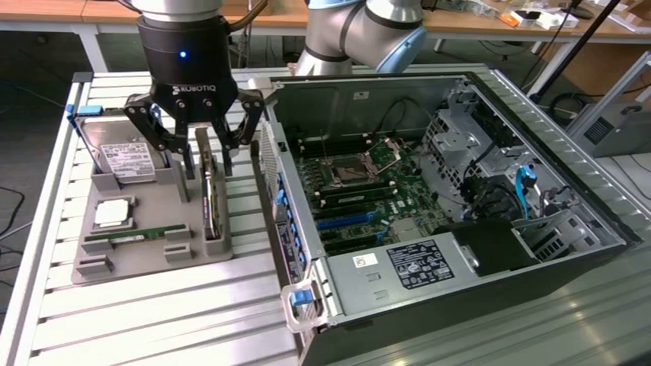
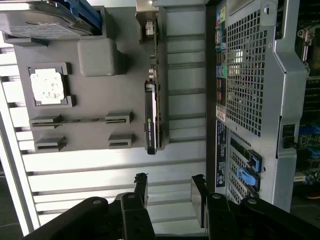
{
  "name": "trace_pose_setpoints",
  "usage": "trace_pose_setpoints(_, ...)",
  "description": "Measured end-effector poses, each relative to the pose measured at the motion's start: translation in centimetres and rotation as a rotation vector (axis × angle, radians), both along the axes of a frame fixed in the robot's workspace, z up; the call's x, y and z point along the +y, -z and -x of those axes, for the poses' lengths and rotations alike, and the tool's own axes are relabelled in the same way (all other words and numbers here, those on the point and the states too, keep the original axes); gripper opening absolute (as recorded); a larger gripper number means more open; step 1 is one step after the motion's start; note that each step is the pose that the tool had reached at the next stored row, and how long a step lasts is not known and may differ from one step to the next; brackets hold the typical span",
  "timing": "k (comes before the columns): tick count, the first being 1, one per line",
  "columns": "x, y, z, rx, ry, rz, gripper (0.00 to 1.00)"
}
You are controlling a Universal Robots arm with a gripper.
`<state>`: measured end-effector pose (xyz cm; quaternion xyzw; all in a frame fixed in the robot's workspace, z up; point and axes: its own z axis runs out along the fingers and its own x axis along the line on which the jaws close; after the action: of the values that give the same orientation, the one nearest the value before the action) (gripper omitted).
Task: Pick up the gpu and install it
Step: 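Pick up the gpu and move the gpu toward the slot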
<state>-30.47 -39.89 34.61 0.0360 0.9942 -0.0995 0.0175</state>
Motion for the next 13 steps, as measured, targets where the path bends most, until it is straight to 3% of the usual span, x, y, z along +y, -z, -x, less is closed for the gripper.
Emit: trace_pose_setpoints(13,0.00,0.21,0.00,0.0000,0.000,0.0155,0.48)
